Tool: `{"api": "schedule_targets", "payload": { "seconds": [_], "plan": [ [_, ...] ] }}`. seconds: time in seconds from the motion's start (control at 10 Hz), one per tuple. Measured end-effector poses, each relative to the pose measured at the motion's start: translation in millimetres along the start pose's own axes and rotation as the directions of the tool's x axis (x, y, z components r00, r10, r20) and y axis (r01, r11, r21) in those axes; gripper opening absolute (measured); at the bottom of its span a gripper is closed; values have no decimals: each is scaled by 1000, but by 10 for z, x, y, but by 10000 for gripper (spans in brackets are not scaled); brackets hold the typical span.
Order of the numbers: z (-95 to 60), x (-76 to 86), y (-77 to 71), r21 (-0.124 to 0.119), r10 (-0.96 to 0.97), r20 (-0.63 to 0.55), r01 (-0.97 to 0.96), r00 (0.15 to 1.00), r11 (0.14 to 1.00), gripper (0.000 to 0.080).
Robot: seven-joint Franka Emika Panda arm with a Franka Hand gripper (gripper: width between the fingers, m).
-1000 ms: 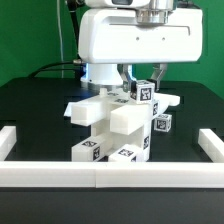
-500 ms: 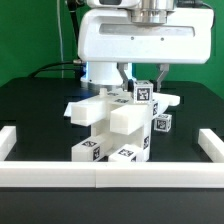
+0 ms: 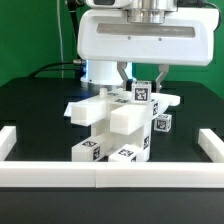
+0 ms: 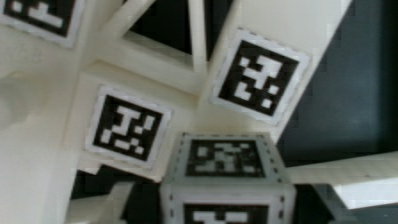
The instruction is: Assemble chair
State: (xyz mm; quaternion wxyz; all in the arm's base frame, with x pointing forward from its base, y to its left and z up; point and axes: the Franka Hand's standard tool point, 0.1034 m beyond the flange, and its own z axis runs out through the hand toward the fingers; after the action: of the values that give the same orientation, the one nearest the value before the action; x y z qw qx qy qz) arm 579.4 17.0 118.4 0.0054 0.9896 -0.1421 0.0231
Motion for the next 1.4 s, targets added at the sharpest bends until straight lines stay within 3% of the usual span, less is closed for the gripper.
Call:
{"api": "schedule_targets", "payload": {
  "seconds": [0.6, 0.9, 1.1, 1.3, 1.4],
  "plan": [
    [3, -5, -11, 0, 326, 1, -326, 945, 945, 288],
    [4, -11, -29, 6, 491, 6, -491, 871, 871, 288],
    [5, -11, -30, 6, 481, 6, -481, 877, 877, 288],
    [4, -13, -30, 5, 438, 7, -438, 899, 899, 575],
    [3, -15, -39, 4, 373, 6, -373, 928, 928, 575]
  ]
}}
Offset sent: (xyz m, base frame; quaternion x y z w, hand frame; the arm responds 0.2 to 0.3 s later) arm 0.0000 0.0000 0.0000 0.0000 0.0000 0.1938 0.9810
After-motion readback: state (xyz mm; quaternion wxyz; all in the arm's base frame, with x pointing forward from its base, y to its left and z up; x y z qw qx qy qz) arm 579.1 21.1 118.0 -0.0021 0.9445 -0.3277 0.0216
